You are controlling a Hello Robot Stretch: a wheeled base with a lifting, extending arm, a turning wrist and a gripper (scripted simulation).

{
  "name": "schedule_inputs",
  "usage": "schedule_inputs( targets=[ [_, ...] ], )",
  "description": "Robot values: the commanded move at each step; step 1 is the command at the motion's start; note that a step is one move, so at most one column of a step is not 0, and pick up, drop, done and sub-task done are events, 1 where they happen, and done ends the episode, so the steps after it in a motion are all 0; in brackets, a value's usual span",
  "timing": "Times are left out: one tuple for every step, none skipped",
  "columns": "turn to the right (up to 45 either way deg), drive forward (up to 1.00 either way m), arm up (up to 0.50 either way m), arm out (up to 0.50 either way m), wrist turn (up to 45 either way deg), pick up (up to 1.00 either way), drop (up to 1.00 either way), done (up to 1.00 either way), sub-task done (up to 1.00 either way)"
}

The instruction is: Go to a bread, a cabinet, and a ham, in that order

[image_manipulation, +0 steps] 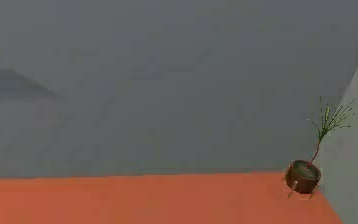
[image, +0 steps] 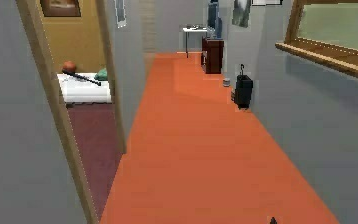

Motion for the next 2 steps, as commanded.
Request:
schedule_inputs(
  targets=[
    [0.0, 1.0, 0.0, 0.0, 0.0, 0.0, 0.0, 0.0, 0.0],
    [0.0, 1.0, 0.0, 0.0, 0.0, 0.0, 0.0, 0.0, 0.0]
  ],
)
